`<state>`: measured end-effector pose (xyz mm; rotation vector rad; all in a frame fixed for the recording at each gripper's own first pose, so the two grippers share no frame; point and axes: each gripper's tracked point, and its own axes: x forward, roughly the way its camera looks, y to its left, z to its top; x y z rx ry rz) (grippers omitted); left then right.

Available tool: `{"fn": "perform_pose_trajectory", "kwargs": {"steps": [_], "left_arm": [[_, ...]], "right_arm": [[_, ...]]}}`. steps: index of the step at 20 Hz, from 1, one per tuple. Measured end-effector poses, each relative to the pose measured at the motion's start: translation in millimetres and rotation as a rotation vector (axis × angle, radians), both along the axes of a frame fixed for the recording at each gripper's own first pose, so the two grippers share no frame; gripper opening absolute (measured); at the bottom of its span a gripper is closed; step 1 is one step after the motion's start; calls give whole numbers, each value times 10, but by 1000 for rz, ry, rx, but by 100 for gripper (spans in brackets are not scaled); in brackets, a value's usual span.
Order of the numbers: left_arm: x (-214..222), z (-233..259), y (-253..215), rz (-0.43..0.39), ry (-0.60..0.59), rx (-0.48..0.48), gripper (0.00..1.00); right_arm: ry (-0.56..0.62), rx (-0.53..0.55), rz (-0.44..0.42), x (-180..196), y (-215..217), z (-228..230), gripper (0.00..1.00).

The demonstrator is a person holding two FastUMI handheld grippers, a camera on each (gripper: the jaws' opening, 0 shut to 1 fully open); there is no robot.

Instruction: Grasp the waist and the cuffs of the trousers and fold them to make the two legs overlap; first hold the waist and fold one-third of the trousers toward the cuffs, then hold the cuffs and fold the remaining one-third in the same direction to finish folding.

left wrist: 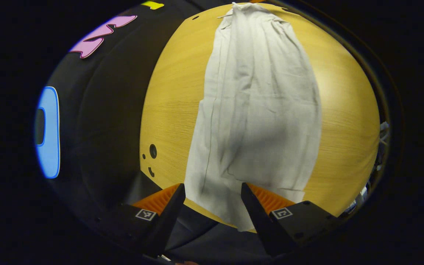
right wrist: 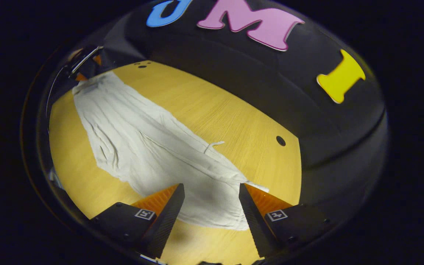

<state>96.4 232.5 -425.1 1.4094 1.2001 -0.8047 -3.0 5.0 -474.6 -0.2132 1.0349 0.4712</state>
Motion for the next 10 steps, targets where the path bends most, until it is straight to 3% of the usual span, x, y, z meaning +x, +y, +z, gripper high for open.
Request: {"fn": "perform_pose_trajectory", "kwargs": {"steps": [3,7,10], "left_arm": [[-194,167,-12,135,-22,-99,98],[-397,342,-5,477,-153,-302,97],[-567,396,-44,727,-256,-455,97]], "right_arm": [[56,183,-282,-157,139,67,94],[118,378,-736,-336,76,47,95],[169,424,-952,-543,-93,-88,94]]}}
